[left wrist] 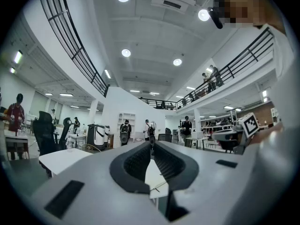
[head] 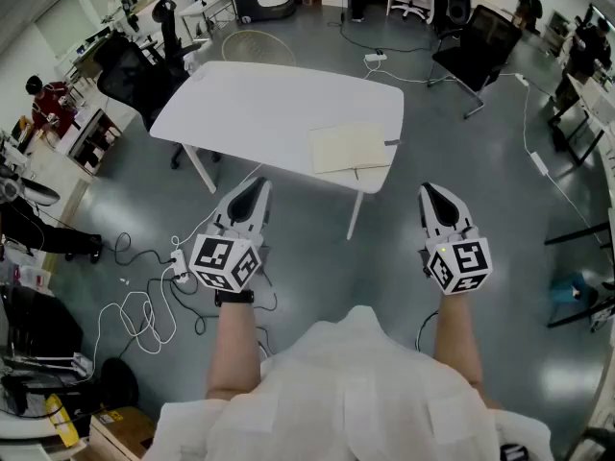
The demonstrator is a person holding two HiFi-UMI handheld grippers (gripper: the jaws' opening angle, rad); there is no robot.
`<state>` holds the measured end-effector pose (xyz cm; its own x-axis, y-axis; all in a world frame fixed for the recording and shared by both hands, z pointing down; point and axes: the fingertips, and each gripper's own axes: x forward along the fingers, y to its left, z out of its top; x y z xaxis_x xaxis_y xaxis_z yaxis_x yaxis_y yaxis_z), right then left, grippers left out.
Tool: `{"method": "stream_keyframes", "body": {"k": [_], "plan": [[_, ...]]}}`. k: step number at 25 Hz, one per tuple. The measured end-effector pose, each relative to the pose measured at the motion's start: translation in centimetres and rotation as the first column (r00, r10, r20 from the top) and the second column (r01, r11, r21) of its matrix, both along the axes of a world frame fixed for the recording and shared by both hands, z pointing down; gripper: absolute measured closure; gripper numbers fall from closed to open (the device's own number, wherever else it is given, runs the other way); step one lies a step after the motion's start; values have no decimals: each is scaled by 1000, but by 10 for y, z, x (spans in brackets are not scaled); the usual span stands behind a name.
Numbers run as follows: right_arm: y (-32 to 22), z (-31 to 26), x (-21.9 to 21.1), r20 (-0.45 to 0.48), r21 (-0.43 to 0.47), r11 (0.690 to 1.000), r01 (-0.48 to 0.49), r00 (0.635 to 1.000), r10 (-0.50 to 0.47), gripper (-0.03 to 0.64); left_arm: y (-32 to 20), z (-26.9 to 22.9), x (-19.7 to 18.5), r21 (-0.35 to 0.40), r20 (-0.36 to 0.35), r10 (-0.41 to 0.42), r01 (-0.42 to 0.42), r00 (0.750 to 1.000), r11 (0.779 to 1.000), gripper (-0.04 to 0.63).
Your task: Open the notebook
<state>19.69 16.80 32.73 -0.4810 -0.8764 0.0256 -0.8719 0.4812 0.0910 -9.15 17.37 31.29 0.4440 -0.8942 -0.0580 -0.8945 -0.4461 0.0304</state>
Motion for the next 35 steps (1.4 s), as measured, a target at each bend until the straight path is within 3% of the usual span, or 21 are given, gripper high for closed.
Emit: {"method": "stream_keyframes", "body": {"k": [19, 27, 35], "plan": [[-6, 0, -6, -13, 8, 1000, 7, 1000, -7, 615, -5, 0, -3, 10, 9, 0, 0, 1000, 1000, 569], [-5, -3, -20, 73, 0, 999, 54, 996, -54, 614, -5, 0, -18, 12, 1, -6, 6, 1000, 1000, 569], [-8, 1, -37, 32, 7, 999, 50, 998, -50, 614, -8, 6, -34, 4, -3, -5, 5, 1000, 1000, 569]]}}
